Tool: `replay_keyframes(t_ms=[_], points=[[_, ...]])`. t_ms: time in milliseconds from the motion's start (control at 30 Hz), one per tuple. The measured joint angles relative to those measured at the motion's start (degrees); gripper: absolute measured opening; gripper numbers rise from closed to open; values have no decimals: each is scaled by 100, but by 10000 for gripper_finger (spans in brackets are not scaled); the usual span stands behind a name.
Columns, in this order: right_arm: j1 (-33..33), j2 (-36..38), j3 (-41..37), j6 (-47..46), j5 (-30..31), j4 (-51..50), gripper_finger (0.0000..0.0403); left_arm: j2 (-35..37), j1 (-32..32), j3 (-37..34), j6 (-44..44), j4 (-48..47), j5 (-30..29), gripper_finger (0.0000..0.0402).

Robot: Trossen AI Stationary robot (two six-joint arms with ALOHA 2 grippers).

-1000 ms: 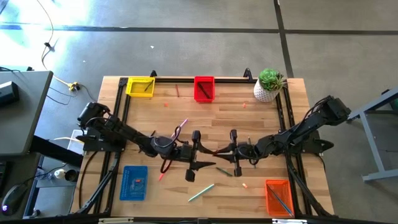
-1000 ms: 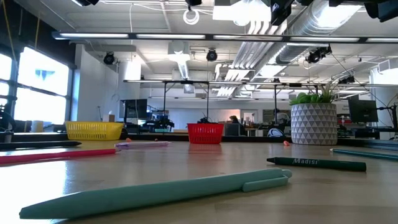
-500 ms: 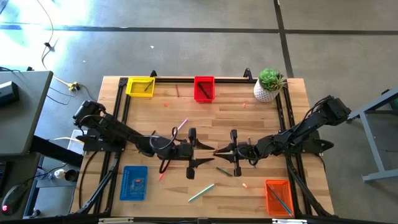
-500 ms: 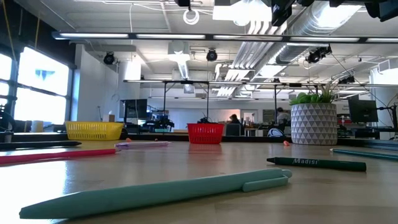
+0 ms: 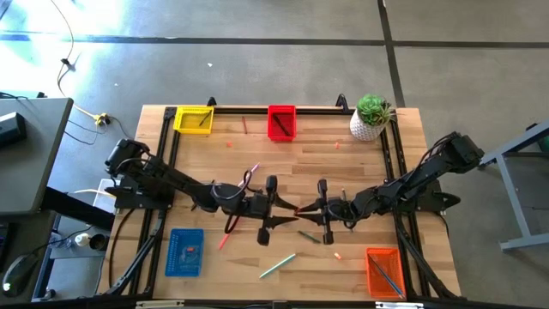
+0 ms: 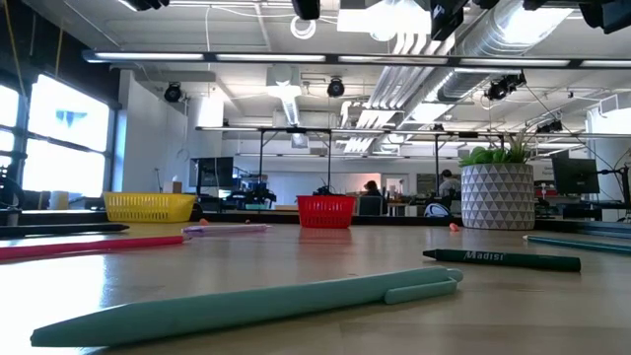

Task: Sort crayons/erasers/pens/pencils in bins
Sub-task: Put the bottom red crayon into the yellow bin

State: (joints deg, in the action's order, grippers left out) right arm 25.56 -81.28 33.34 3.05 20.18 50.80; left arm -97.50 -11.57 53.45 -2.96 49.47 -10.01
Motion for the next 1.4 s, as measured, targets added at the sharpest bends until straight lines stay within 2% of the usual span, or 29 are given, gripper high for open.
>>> replay_keyframes(t_ms=[167,567,700,867,1000,1133,1267,1400], points=[[3,0,0,-6,-82,-3,12,-84,40,0,-24,185,112,70],[4,0,-2,-111,-68,3,17,-97,109,0,-73,244,202,14],[2,4,-2,-125,141,-123,52,-99,109,0,-221,253,134,8],[-2,4,-2,-297,648,-465,122,126,105,0,-398,-12,-132,6],[-6,0,-11,-308,986,-698,173,650,101,0,-671,-792,-566,5],[-4,0,-11,-275,980,-760,195,1432,113,4,-757,-2189,-1286,5],[-4,0,-11,-262,1237,-860,172,2293,270,4,-473,-4070,-2240,4],[-12,-2,-11,-260,1436,-981,113,2983,673,4,93,-5889,-3016,4]])
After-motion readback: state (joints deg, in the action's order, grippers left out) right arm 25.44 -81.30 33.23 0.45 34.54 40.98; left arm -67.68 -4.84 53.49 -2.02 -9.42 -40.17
